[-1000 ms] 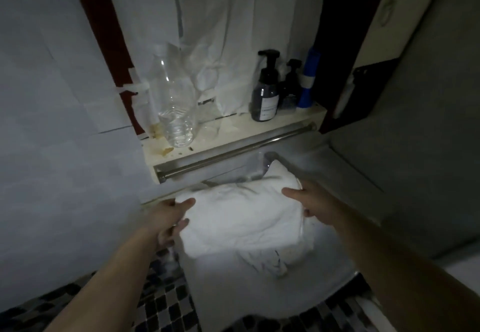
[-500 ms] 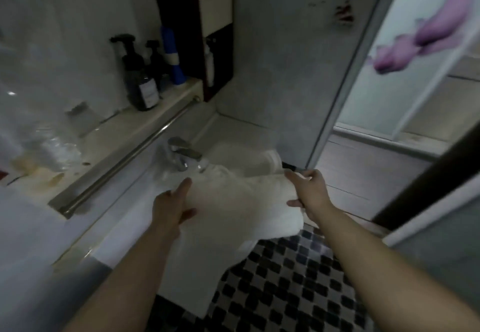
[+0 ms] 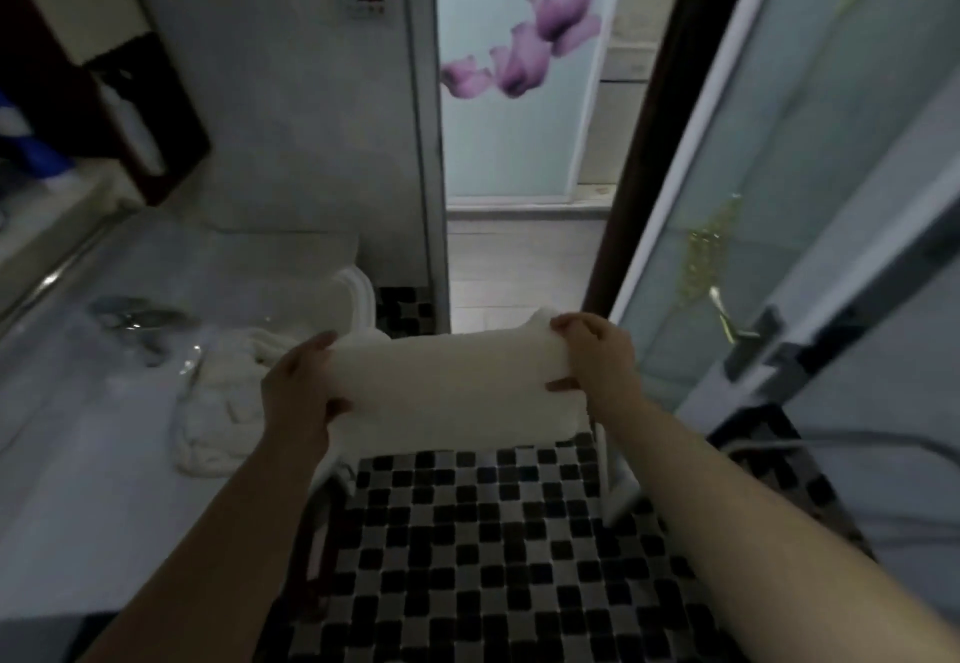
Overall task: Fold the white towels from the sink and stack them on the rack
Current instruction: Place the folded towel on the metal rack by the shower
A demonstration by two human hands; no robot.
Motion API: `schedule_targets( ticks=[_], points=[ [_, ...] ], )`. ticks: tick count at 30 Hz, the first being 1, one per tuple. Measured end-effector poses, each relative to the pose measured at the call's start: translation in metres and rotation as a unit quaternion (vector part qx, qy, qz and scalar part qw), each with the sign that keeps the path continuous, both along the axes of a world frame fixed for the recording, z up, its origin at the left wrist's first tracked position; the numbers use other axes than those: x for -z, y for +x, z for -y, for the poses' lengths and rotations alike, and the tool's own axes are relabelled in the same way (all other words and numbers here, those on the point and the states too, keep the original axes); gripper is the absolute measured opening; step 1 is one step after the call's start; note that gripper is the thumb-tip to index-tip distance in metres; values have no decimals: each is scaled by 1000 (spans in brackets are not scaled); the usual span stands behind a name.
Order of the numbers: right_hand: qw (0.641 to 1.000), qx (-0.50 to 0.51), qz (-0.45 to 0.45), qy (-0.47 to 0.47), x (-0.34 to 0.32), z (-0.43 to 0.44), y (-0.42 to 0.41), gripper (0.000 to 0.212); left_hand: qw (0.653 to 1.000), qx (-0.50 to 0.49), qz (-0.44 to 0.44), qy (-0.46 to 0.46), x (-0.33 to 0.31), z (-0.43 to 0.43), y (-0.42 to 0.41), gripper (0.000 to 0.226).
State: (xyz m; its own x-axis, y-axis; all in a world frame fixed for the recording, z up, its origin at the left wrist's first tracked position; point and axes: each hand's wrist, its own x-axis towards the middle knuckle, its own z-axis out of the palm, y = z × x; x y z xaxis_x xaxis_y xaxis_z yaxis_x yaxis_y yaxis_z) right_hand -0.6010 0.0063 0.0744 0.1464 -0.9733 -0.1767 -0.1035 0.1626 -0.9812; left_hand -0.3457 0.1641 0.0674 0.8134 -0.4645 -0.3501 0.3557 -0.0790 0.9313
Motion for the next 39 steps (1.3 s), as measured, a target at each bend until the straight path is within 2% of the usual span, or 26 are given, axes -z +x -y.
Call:
schedule_targets(
  ticks=[2, 4, 5, 7, 8, 9, 10, 11, 12, 13, 15, 16, 18, 22, 24, 34, 39],
  points=[
    [999, 49, -5, 6, 2, -7, -36, 25, 999, 44, 2, -3, 2, -3, -30, 15],
    [998, 65, -19, 5, 2, -15, -69, 10, 996, 90, -8, -22, 5, -7, -53, 12],
    [997, 59, -46, -11, 0, -22, -95, 15, 993, 113, -9, -35, 6, -10, -68, 16],
    [998, 28, 5, 47, -3, -26, -120, 53, 986, 130, -73, -79, 14, -8, -74, 48],
    [997, 52, -3, 53, -6, -32, -147, 55, 981, 180, -22, -70, 10, -12, -97, 66],
    [996, 75, -18, 48, -8, -34, -158, 43, 968, 243, 35, -57, 4, -12, -111, 81],
    [993, 106, -16, 48, -13, -41, -173, 26, 955, 288, 43, -60, 0, -10, -123, 87],
    [982, 159, 46, 88, -18, -51, -189, 16, 952, 296, 4, -73, -2, -8, -130, 80],
    [976, 176, 76, 101, -19, -54, -197, 15, 960, 265, -2, -88, -4, -9, -139, 61],
    [975, 186, 76, 93, -24, -62, -210, 15, 962, 261, 41, -70, -6, -7, -154, 40],
    [976, 197, 60, 70, -32, -76, -230, 22, 969, 239, -44, -36, -13, 1, -176, 16],
    [974, 215, 53, 54, -32, -84, -243, 28, 965, 257, -39, -22, -13, 7, -186, 14],
    [968, 244, 44, 25, -34, -96, -265, 32, 953, 301, -17, -15, -20, 10, -205, 13],
    [965, 259, 37, 0, -36, -125, -303, 15, 940, 340, 2, -23, -27, 19, -239, 17],
    [961, 274, 42, 6, -37, -144, -324, 13, 926, 376, 11, -33, -22, 20, -259, 18],
    [956, 281, 36, 75, -26, -192, -419, 20, 878, 477, -44, -7, -14, 14, -348, 28],
    [950, 302, 43, 60, -22, -172, -465, 10, 863, 501, -56, 14, -10, 24, -396, 23]
  ],
)
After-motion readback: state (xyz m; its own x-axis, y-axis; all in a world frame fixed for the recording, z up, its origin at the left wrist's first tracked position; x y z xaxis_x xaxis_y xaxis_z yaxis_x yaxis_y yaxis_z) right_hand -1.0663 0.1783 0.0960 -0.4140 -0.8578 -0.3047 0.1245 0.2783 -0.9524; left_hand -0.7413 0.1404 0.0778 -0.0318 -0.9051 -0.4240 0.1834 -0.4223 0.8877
